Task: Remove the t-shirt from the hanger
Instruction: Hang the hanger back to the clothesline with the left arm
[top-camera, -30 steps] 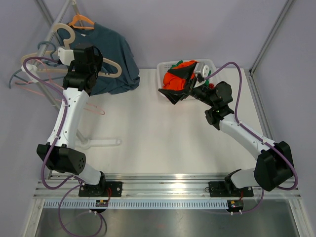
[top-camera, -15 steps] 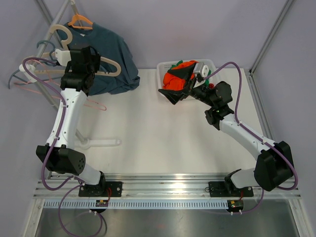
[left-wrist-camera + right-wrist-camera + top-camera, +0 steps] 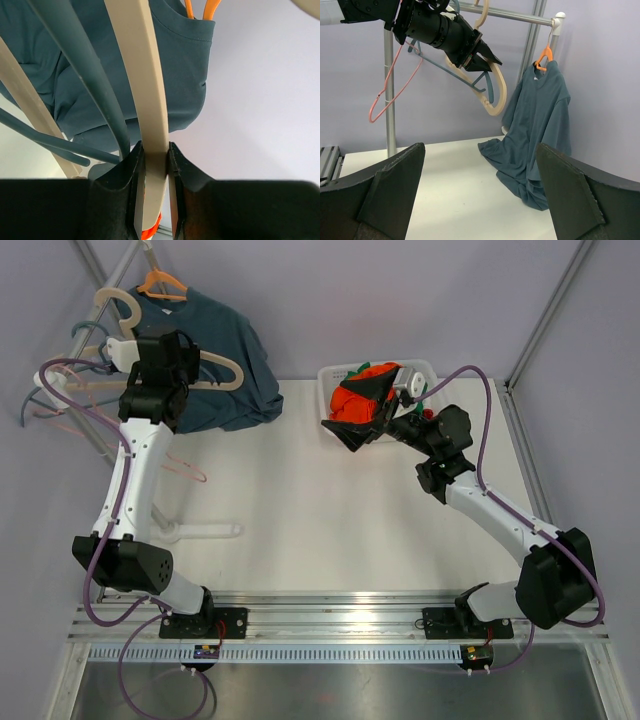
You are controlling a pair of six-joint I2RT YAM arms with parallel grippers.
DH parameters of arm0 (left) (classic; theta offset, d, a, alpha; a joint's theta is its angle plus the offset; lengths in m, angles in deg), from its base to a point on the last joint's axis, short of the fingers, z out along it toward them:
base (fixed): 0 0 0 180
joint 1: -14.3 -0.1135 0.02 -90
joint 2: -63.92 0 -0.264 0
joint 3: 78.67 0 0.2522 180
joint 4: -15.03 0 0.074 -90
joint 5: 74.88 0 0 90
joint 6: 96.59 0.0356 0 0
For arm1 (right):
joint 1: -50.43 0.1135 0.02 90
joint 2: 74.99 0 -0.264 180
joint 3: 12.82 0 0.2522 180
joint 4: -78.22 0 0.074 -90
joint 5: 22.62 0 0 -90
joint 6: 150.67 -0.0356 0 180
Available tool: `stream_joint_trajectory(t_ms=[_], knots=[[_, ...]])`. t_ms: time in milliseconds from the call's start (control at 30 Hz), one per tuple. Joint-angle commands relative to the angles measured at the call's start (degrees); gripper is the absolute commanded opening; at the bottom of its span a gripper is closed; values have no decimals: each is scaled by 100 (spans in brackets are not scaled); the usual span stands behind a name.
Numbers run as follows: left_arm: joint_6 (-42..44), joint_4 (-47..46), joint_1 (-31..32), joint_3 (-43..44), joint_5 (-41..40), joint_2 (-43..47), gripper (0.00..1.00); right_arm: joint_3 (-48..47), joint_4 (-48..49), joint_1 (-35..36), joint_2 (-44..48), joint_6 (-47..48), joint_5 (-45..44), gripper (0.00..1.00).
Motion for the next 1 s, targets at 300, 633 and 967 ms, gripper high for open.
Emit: stream_joint_trajectory(t_ms=[300,633,967], knots=[[-446,-107,-128,360,-309,102,0,-44,88,-45,217,93,147,99],[-841,166,-286,316,-81,49,0,-35,35,-37,252,119,156,100],[-877,69,-313,79,-98,181,0,-44,44,-45,261,128,164,100]])
